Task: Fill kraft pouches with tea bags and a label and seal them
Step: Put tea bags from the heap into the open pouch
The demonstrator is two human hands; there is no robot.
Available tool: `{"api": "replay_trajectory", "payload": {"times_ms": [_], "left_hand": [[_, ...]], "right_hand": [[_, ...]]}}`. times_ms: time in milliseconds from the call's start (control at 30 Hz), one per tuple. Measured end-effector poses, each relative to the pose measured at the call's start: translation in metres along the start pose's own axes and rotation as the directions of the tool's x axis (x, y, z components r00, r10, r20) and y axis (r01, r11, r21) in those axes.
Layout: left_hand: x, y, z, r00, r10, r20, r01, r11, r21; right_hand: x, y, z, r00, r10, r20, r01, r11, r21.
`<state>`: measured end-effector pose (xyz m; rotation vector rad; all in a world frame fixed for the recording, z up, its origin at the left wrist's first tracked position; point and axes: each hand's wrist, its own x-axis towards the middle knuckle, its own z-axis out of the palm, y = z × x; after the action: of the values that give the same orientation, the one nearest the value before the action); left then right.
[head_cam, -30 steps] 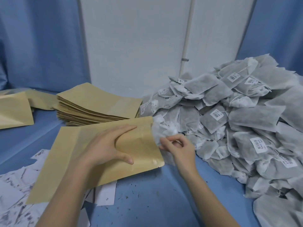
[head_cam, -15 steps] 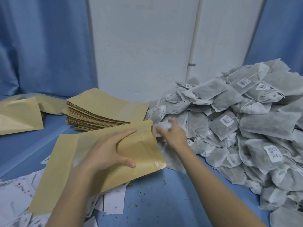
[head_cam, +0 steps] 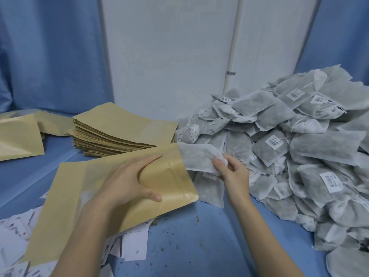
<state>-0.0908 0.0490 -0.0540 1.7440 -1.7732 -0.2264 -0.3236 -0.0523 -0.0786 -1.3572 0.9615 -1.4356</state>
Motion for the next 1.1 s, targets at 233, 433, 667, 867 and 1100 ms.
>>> {"api": "replay_trajectory", "payload": {"times_ms": [233, 433, 667, 867, 1100], "left_hand": [[0.0, 0.003, -0.003, 1.0, 0.025, -0.006, -0.026, 0.985, -0.171], [0.001, 0.004, -0.004, 0.998, 0.027, 0.05, -0.02, 0.989, -0.149], [0.005, 0.019, 0.011, 0.986, 0.12, 0.113, -0.114, 0.992, -0.061], [0.005, 0.016, 0.012, 0.995, 0.07, 0.076, -0.079, 0.99, 0.114], [0.003, 0.016, 0.011, 0.994, 0.067, 0.081, -0.073, 0.995, 0.07]], "right_hand": [[-0.009, -0.01, 0.017, 0.899, 0.053, 0.435, 0.054, 0.972, -0.231], [0.001, -0.024, 0.0, 0.865, -0.001, 0.502, 0.374, 0.668, -0.643], [-0.013, -0.028, 0.014, 0.578, 0.331, 0.746, 0.156, 0.853, -0.499], [0.007, -0.002, -0.012, 0.96, 0.024, 0.278, 0.144, 0.809, -0.57], [0.011, 0.037, -0.016, 0.989, 0.057, 0.136, 0.062, 0.676, -0.734]]}}
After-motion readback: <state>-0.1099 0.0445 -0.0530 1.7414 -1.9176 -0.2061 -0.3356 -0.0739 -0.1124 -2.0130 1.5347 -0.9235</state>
